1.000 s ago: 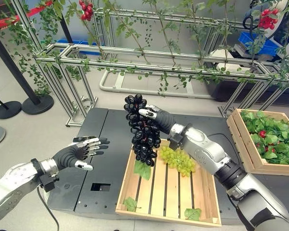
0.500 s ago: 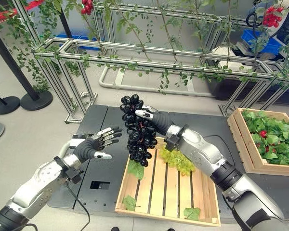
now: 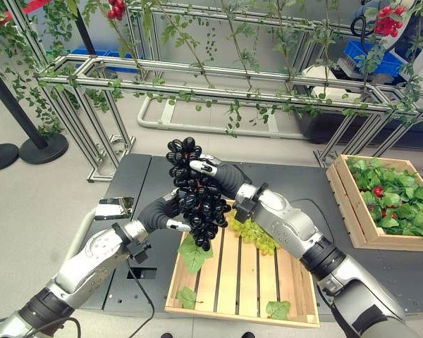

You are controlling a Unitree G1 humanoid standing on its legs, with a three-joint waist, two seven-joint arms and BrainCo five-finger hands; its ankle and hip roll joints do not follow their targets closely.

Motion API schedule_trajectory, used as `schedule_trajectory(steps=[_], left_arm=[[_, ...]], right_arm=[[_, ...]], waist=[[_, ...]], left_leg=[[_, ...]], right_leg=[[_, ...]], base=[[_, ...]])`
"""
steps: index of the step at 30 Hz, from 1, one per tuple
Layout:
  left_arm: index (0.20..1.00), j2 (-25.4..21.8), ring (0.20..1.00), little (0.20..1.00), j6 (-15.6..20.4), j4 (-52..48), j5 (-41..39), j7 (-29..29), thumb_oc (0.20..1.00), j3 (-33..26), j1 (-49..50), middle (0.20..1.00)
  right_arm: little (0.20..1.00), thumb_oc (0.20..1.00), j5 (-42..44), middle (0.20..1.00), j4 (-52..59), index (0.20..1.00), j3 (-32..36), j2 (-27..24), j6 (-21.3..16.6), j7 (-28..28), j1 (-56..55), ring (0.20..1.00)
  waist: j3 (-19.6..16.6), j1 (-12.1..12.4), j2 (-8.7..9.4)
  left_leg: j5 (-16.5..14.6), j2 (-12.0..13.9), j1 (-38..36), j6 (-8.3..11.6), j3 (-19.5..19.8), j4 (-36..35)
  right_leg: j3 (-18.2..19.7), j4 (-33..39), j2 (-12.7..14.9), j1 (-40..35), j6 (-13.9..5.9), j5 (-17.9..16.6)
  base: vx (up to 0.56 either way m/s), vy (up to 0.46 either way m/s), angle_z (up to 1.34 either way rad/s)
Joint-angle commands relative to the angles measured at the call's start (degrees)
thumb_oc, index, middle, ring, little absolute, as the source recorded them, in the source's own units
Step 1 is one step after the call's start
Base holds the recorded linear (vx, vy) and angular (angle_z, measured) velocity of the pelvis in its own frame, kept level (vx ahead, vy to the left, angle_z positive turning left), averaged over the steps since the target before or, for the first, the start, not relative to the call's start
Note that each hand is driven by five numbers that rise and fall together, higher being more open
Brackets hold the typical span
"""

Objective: Pick up the fruits from the basket on one side to the basket on the other side

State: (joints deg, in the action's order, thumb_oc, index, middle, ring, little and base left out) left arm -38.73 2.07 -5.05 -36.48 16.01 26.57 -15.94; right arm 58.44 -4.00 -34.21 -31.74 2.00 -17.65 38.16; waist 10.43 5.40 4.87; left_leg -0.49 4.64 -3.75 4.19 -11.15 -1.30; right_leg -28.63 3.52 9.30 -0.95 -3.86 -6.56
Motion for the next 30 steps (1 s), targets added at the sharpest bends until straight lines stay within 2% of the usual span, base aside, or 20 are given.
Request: schedule_trajectory(steps=[1, 13, 25, 26, 27, 28, 30], left_arm=[[1.000, 0.16, 1.000, 1.000, 4.13, 1.04, 1.48, -0.44, 1.000, 2.45, -4.94, 1.000], [1.000, 3.69, 1.000, 1.000, 3.90, 2.76, 1.31, -1.18, 1.000, 3.89, -5.94, 1.000], [1.000, 3.37, 1.000, 1.000, 3.02, 2.52, -0.46, 0.23, 1.000, 5.23, -6.08, 1.000], [0.498, 3.69, 0.498, 0.498, 2.95, 2.65, -1.00, 0.25, 0.498, 5.32, -6.05, 0.498], [0.269, 3.84, 0.269, 0.269, 2.95, 2.58, -1.43, 0.25, 0.269, 5.33, -6.02, 0.269], [0.200, 4.07, 0.200, 0.200, 2.98, 2.57, -1.63, 0.12, 0.200, 5.28, -5.98, 0.200], [0.200, 4.35, 0.200, 0.200, 3.04, 2.58, -1.82, 0.02, 0.200, 5.23, -5.84, 0.200]], right_arm=[[0.200, 0.200, 1.51, 0.200, 5.32, 0.200, -0.24, 2.89, -3.15, -0.21, 7.95, 0.200], [0.200, 0.200, 0.94, 0.200, 4.05, 0.200, -3.01, 7.17, -2.61, -0.10, 9.05, 0.200], [0.200, 0.200, 0.25, 0.200, 3.24, 0.200, -3.85, 8.17, -2.38, -0.18, 9.46, 0.200], [0.200, 0.200, 0.35, 0.200, 3.19, 0.200, -3.84, 8.55, -2.43, -0.18, 9.31, 0.200], [0.200, 0.200, 0.43, 0.200, 3.26, 0.200, -3.79, 8.67, -2.49, -0.18, 9.38, 0.200], [0.200, 0.200, 0.49, 0.200, 3.25, 0.200, -3.75, 8.82, -2.49, -0.12, 9.36, 0.200], [0.200, 0.200, 0.67, 0.200, 3.17, 0.200, -3.55, 9.21, -2.66, -0.03, 9.18, 0.200]], waist=[[-2.23, -0.39, 3.23], [-2.20, -0.27, 3.39], [-2.51, -0.04, 3.44], [-2.57, -0.07, 3.41], [-2.55, -0.10, 3.40], [-2.51, -0.10, 3.42], [-2.44, -0.07, 3.42]], left_leg=[[0.90, -0.83, 2.84, 0.04, 1.20, 2.53], [0.82, -1.03, 3.00, -0.16, 1.36, 2.54], [0.79, -1.14, 2.93, -0.19, 1.38, 2.43], [0.81, -1.12, 2.95, -0.19, 1.37, 2.38], [0.81, -1.14, 2.95, -0.20, 1.39, 2.34], [0.80, -1.17, 2.96, -0.22, 1.38, 2.34], [0.80, -1.21, 3.00, -0.26, 1.40, 2.38]], right_leg=[[-0.92, -3.32, 5.33, -1.78, -7.41, -1.10], [-0.88, -3.33, 5.33, -1.78, -7.29, -1.07], [-1.04, -3.16, 5.16, -1.97, -7.23, -1.07], [-1.03, -3.14, 5.15, -1.93, -7.20, -1.06], [-1.03, -3.12, 5.16, -1.93, -7.20, -1.05], [-1.03, -3.16, 5.18, -1.90, -7.19, -1.06], [-0.95, -3.20, 5.18, -1.80, -7.18, -1.10]], base=[[0.00, 0.000, 0.00], [0.00, 0.000, 0.00], [0.00, 0.000, 0.00], [0.00, 0.000, 0.00], [0.00, 0.000, 0.00], [0.00, 0.000, 0.00], [0.00, 0.000, 0.00]])
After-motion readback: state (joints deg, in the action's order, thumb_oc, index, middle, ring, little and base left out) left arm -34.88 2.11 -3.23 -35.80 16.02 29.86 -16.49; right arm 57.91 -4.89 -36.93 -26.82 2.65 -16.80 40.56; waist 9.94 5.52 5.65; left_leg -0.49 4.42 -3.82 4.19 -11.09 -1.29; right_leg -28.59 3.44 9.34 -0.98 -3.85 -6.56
